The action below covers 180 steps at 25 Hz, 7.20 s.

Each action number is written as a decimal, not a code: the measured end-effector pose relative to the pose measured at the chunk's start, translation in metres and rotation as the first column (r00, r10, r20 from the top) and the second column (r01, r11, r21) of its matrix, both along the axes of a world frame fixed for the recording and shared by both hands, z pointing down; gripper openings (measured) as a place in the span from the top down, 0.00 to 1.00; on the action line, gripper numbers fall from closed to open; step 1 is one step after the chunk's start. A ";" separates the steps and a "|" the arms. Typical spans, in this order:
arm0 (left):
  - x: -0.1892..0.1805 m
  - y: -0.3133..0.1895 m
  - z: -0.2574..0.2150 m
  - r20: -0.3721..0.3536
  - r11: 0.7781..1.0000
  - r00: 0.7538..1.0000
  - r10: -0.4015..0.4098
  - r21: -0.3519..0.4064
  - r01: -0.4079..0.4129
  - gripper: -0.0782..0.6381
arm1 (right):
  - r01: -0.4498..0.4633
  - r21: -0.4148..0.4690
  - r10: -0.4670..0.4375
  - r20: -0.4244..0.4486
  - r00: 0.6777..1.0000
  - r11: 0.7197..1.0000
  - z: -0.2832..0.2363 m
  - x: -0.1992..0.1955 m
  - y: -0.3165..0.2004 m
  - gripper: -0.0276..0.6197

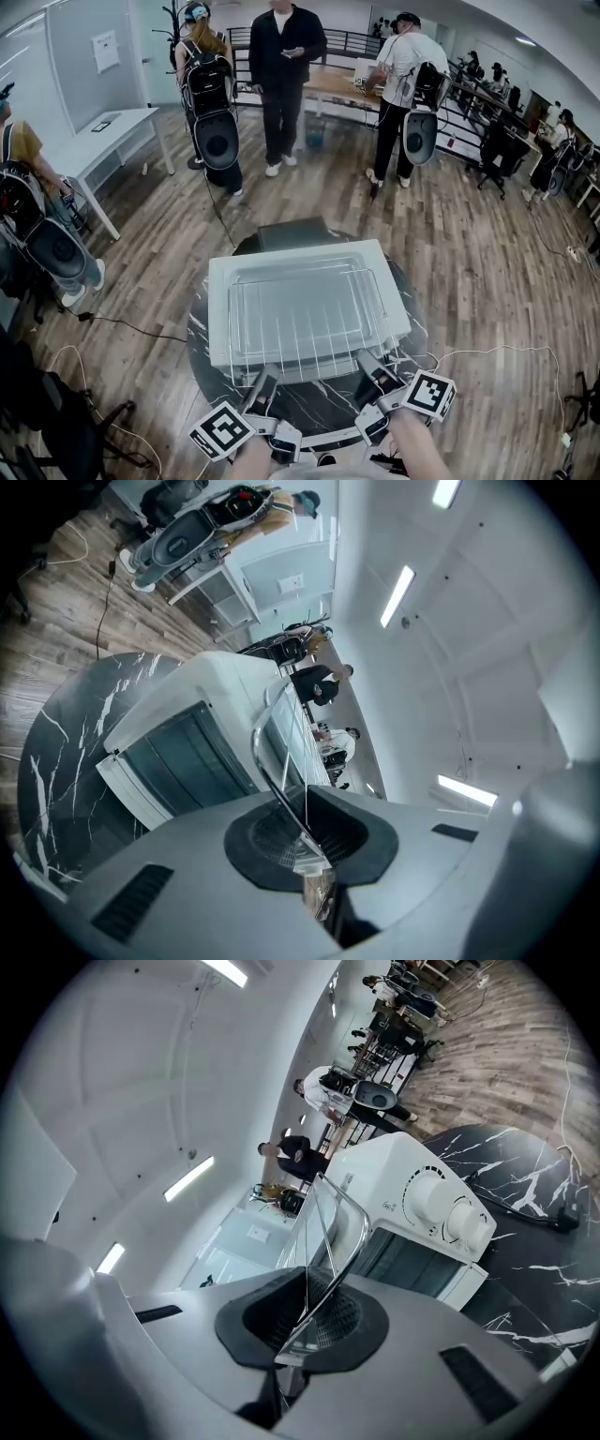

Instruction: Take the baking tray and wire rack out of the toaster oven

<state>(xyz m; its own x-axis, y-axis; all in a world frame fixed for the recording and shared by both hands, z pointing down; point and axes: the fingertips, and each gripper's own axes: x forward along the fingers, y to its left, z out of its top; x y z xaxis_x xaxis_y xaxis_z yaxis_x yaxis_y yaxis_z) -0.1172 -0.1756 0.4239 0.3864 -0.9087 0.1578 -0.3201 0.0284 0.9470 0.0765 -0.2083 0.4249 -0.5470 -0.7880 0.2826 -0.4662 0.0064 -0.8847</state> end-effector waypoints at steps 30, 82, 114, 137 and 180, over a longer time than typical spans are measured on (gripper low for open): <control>-0.003 -0.023 -0.005 -0.017 0.997 1.000 0.007 0.072 -0.006 0.88 | 0.020 0.064 -0.023 0.040 0.999 0.998 -0.005 -0.009 -0.026 0.94; 0.043 0.068 -0.033 0.347 0.977 0.938 0.028 0.190 -0.100 0.88 | 0.115 0.323 -0.034 -0.244 0.969 0.939 -0.040 0.038 0.078 0.94; 0.130 0.176 -0.108 0.826 0.880 0.507 -0.244 0.408 -0.242 0.89 | 0.439 0.595 0.016 -0.606 0.796 0.673 -0.105 0.077 0.195 0.95; 0.150 0.181 -0.116 0.789 0.864 0.565 -0.240 0.439 -0.246 0.89 | 0.509 0.578 -0.047 -0.631 0.775 0.638 -0.110 0.069 0.216 0.95; 0.129 0.174 -0.105 0.775 0.882 0.592 -0.222 0.419 -0.217 0.89 | 0.511 0.552 -0.051 -0.645 0.763 0.660 -0.104 0.059 0.203 0.95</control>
<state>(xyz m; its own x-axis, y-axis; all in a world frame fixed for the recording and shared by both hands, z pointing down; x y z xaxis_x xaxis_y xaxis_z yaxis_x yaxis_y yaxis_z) 0.0117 -0.0019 0.3192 0.3036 -0.9528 -0.0062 -0.9305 -0.2979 0.2131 0.1360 -0.0049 0.3214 -0.7073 -0.7037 0.0674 -0.7035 0.6915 -0.1640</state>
